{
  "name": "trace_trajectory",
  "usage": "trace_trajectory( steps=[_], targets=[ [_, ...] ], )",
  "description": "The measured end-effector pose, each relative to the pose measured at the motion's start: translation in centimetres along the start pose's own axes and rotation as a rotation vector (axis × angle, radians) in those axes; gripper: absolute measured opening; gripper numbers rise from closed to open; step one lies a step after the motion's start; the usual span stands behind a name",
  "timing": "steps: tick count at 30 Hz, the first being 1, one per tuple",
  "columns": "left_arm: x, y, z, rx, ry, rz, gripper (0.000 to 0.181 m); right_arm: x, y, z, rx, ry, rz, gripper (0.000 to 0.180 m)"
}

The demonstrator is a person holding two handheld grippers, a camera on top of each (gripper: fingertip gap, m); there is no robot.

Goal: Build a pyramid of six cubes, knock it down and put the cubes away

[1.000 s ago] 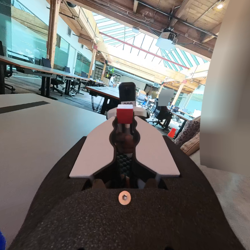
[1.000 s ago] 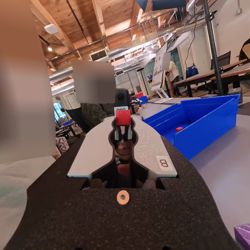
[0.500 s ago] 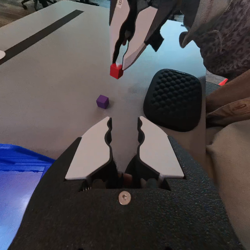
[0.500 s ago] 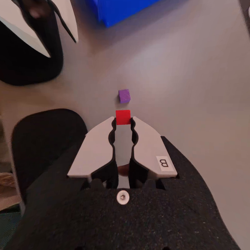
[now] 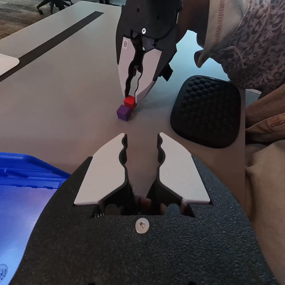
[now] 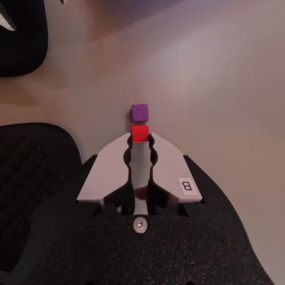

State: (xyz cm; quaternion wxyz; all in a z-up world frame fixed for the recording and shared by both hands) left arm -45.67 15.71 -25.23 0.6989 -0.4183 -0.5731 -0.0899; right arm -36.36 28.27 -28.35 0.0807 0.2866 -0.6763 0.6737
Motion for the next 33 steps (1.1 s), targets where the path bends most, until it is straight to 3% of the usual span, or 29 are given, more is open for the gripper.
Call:
trace_trajectory(
  steps=[33],
  targets=[
    [0.02, -0.29, 0.63, 0.016, -0.034, -0.035, 0.034, 0.20, 0.66, -0.22, 0.040, 0.006, -0.034, 0.021]
  ],
)
Point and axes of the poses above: each gripper's, where its closed fingertips meet, y out along the fingers, x out of its top, z = x × y across the jaws, the point moved 4 cm from there along -y, back along the fingers
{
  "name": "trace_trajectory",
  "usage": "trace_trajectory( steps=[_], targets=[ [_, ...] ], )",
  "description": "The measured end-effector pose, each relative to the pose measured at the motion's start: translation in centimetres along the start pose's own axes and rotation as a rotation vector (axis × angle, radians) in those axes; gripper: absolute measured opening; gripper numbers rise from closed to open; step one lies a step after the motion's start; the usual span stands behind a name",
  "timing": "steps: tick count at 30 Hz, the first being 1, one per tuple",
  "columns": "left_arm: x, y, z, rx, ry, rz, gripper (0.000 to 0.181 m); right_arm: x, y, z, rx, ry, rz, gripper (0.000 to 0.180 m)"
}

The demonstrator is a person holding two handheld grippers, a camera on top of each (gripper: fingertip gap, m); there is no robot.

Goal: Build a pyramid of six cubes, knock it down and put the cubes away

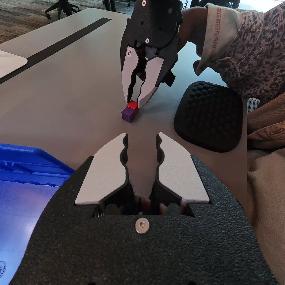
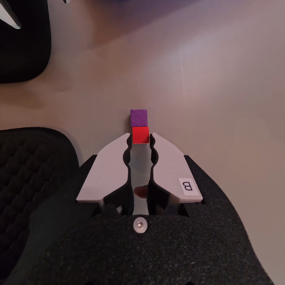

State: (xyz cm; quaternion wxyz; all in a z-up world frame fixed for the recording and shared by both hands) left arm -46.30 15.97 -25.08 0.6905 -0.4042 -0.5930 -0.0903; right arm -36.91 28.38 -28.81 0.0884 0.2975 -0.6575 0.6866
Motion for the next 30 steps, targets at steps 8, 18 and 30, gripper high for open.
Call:
trace_trajectory(
  steps=[8, 18, 30],
  targets=[
    [0.6, -1.0, 0.8, 0.033, -0.002, 0.012, 0.034, 0.4, -0.6, -0.1, -0.016, 0.018, -0.046, 0.033],
    [-0.5, -12.3, 16.5, 0.726, -0.241, 0.377, 0.039, 4.5, -6.3, 5.3, -0.143, 0.214, -0.635, 0.055],
    [-7.5, -9.6, 22.8, 0.702, -0.602, 0.737, 0.037, 2.6, -6.1, 6.1, -0.115, 0.384, -0.850, 0.053]
  ],
)
Point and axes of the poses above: each gripper's, where its closed fingertips meet, y out along the fingers, x out of its top, z = x × y across the jaws, the point moved 4 cm from there along -y, back along the fingers
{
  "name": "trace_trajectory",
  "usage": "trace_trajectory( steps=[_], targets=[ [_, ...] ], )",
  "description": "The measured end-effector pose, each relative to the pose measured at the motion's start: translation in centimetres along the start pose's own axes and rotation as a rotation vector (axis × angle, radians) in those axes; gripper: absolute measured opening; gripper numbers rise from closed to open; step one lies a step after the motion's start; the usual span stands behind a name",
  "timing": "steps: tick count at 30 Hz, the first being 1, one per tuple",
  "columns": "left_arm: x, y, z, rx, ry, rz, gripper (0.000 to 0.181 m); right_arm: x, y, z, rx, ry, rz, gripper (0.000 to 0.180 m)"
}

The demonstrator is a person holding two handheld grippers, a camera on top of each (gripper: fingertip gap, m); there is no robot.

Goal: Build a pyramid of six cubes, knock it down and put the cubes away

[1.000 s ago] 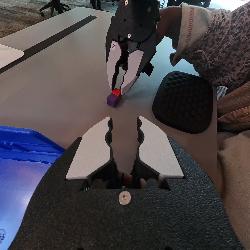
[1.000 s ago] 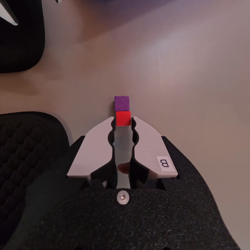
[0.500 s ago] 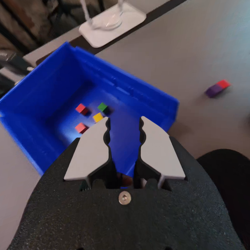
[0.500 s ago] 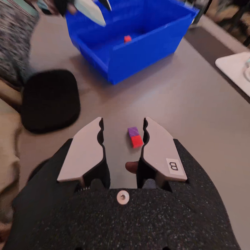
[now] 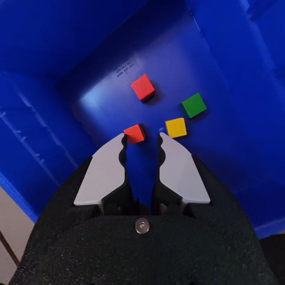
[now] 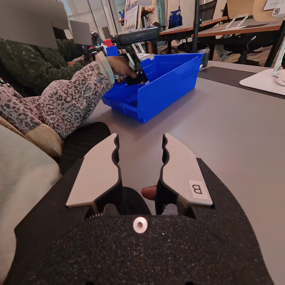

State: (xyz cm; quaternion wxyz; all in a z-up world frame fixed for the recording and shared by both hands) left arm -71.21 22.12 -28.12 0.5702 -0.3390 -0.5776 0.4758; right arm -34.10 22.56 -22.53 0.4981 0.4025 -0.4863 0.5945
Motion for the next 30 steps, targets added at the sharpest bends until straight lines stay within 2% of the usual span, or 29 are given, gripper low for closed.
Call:
trace_trajectory(
  steps=[2, 4, 6, 9, 11, 15, 16, 17, 18, 21, 23, 24, 26, 28, 30],
  targets=[
    [0.4, 0.3, 0.4, 0.042, 0.012, -0.016, 0.020, -0.3, 0.1, 0.0, 0.005, 0.007, 0.014, 0.053],
    [0.4, 0.3, 0.5, 0.047, 0.032, -0.017, 0.019, -0.6, 0.2, 0.0, 0.001, -0.007, 0.033, 0.054],
    [0.4, -0.1, 0.1, 0.031, 0.053, -0.051, 0.005, -0.6, 0.2, 0.1, 0.001, -0.017, 0.035, 0.054],
    [0.2, -0.5, -0.1, 0.051, 0.073, -0.075, 0.008, -0.4, 0.3, 0.0, 0.007, -0.010, 0.027, 0.053],
    [0.1, -0.4, 0.1, 0.074, 0.071, -0.066, 0.023, -0.5, 0.3, 0.1, 0.011, -0.009, 0.028, 0.052],
    [0.4, -0.1, 0.4, 0.072, 0.034, -0.056, 0.033, -0.8, 0.4, 0.1, 0.005, -0.021, 0.045, 0.051],
    [0.2, 0.4, 0.4, 0.063, 0.032, -0.019, 0.031, -0.9, 0.4, 0.1, 0.002, -0.024, 0.050, 0.051],
    [0.0, 0.8, 0.4, 0.054, 0.040, 0.012, 0.022, -0.9, 0.5, 0.1, 0.000, -0.026, 0.051, 0.051],
    [0.0, 1.2, 0.3, 0.047, 0.053, 0.023, 0.022, -0.9, 0.5, 0.1, 0.000, -0.028, 0.049, 0.051],
    [0.2, 0.1, -0.4, 0.043, 0.079, -0.039, 0.021, -0.7, 0.4, 0.0, -0.007, -0.028, 0.039, 0.049],
    [0.8, -2.7, -2.0, -0.022, 0.107, -0.227, 0.021, -0.5, 0.2, -0.1, -0.011, -0.019, 0.014, 0.045],
    [1.0, -4.6, -3.6, -0.114, 0.147, -0.365, 0.021, -0.2, 0.1, -0.1, -0.010, -0.016, -0.006, 0.042],
    [0.6, -9.5, -7.7, -0.367, 0.249, -0.690, 0.021, 0.9, -0.1, 0.3, -0.001, -0.014, -0.080, 0.033],
    [-1.5, -14.8, -12.6, -0.696, 0.377, -1.031, 0.021, 2.5, -0.1, 1.1, 0.030, 0.018, -0.196, 0.026],
    [-4.1, -18.2, -16.2, -0.919, 0.438, -1.274, 0.020, 4.2, 0.3, 2.9, 0.129, 0.076, -0.306, 0.025]
  ],
)
Point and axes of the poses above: each gripper's, where its closed fingertips meet, y out along the fingers, x out of its top, z = x × y across the jaws, the point moved 4 cm from there along -y, back along the fingers
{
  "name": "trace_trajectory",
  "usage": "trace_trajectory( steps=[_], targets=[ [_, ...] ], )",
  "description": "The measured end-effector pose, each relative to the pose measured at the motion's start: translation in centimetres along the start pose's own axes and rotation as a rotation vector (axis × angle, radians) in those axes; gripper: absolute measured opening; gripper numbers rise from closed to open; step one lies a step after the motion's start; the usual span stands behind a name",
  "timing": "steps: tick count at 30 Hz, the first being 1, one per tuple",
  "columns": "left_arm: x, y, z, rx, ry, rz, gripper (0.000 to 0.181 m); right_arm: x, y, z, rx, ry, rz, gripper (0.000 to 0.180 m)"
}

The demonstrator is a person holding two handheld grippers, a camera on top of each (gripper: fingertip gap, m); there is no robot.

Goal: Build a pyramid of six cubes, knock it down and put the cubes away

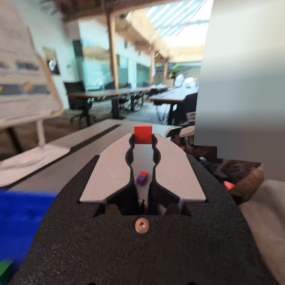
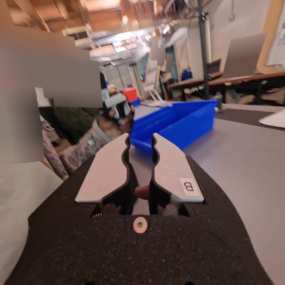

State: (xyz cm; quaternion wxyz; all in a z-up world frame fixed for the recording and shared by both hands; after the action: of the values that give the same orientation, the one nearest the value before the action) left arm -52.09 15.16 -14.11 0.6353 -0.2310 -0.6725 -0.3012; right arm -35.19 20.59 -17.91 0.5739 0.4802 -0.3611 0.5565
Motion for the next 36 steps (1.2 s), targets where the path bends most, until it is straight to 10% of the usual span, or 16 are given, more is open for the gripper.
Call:
trace_trajectory(
  steps=[20, 28, 36],
  targets=[
    [-3.0, 3.8, -7.7, -0.291, -0.090, -0.019, 0.021, 1.0, 2.7, 4.7, 0.195, -0.066, -0.015, 0.020],
    [-8.9, 4.9, -7.0, -0.120, 0.043, 0.351, 0.019, -2.0, -4.3, -6.0, -0.126, -0.504, 1.082, 0.021],
    [-11.1, 5.1, -7.2, -0.135, 0.063, 0.456, 0.019, -7.0, -2.1, -10.1, -0.079, -0.476, 1.397, 0.021]
  ],
)
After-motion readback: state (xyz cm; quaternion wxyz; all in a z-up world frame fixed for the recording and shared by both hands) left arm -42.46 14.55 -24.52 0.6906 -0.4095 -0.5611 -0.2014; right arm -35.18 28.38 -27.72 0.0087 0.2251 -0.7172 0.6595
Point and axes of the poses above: each gripper's, where its closed fingertips meet, y out along the fingers, x out of its top, z = x × y across the jaws, the point moved 4 cm from there along -y, back along the fingers
